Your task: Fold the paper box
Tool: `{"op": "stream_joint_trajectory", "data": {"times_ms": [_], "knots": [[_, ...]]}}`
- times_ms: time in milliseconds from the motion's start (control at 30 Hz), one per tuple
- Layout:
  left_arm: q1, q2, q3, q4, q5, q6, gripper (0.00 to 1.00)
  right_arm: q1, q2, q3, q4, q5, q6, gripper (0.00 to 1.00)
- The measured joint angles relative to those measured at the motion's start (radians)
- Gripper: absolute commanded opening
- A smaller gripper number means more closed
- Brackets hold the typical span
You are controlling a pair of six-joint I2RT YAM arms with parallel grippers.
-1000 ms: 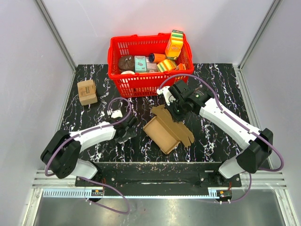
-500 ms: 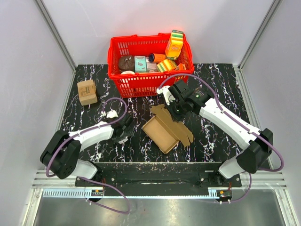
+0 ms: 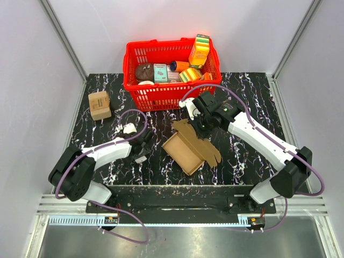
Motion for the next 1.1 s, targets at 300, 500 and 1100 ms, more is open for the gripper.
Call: {"op": "stream_joint_trajectory", "data": {"times_ms": [300, 500, 1100], "knots": [[0.000, 0.002, -0.001, 0.023, -0.007, 0.024, 0.56, 0.000, 0.000, 0.000, 0.000, 0.000, 0.000, 0.00], [-0.007, 0.000, -0.005, 0.042, -0.008, 0.050, 0.51, 0.000, 0.000, 0.000, 0.000, 0.001, 0.000, 0.00], [-0.150, -0.365, -0.040, -0.077, 0.023, 0.160, 0.49, 0.000, 0.008, 0.000, -0.002, 0.005, 0.003, 0.00]]}}
